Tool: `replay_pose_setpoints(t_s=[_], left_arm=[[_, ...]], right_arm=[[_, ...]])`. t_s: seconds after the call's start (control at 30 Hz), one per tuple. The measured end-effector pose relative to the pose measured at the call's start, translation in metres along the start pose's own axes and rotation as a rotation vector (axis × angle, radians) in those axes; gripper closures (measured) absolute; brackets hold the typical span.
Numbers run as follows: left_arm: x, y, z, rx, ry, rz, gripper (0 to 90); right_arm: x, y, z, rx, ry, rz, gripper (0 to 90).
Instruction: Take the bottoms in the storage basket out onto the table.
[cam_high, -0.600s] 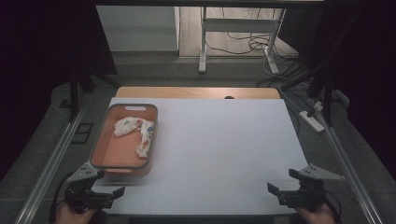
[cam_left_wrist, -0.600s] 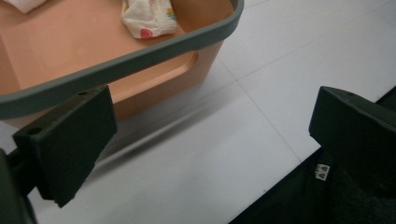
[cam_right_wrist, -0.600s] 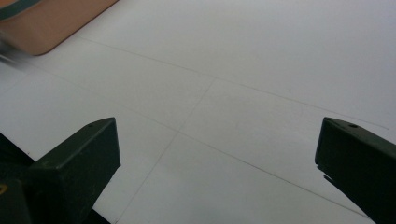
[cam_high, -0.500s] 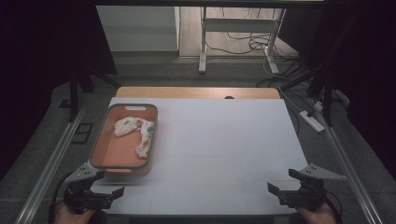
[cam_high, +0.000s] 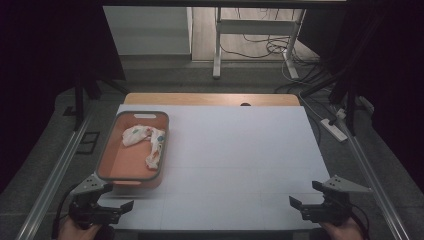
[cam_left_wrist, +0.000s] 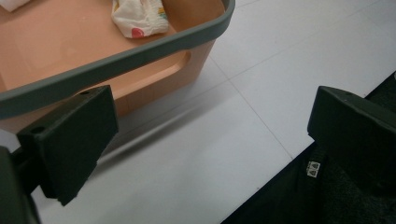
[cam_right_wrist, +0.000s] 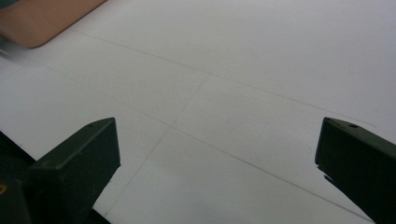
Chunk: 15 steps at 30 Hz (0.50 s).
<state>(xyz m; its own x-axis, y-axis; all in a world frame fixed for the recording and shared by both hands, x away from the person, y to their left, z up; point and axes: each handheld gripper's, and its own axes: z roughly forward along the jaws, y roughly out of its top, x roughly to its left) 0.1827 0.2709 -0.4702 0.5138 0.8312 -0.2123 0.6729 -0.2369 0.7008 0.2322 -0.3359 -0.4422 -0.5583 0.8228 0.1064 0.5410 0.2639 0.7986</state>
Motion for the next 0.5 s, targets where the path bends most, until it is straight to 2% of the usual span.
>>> replay_pose_setpoints(t_s=[0.1,0.13,0.17,0.27,0.37,0.5], left_arm=[[0.0010,0.0001,0.0000,0.004,-0.002,-0.009,2.7],[0.0018,0.0001,0.0002,0.007,-0.011,-0.018,2.7],[0.0042,-0.0001,0.0003,0.015,-0.044,-0.035,2.7],[0.0058,-0.0003,-0.0003,0.010,-0.055,-0.043,2.6],[0.0057,0.0000,-0.0005,0.008,-0.060,-0.039,2.3],[0.0017,0.0031,0.0002,0.009,-0.058,-0.007,1.1]], right_arm=[[-0.0004,0.0004,0.0016,0.014,0.005,0.002,0.3],[0.0004,0.0005,0.0025,0.020,0.005,-0.007,0.3],[0.0022,0.0008,0.0036,0.033,0.003,-0.022,0.3],[0.0026,0.0007,0.0039,0.035,0.003,-0.030,0.3],[0.0019,0.0007,0.0042,0.039,0.004,-0.020,0.4],[0.0012,0.0008,0.0044,0.042,0.013,-0.015,0.4]])
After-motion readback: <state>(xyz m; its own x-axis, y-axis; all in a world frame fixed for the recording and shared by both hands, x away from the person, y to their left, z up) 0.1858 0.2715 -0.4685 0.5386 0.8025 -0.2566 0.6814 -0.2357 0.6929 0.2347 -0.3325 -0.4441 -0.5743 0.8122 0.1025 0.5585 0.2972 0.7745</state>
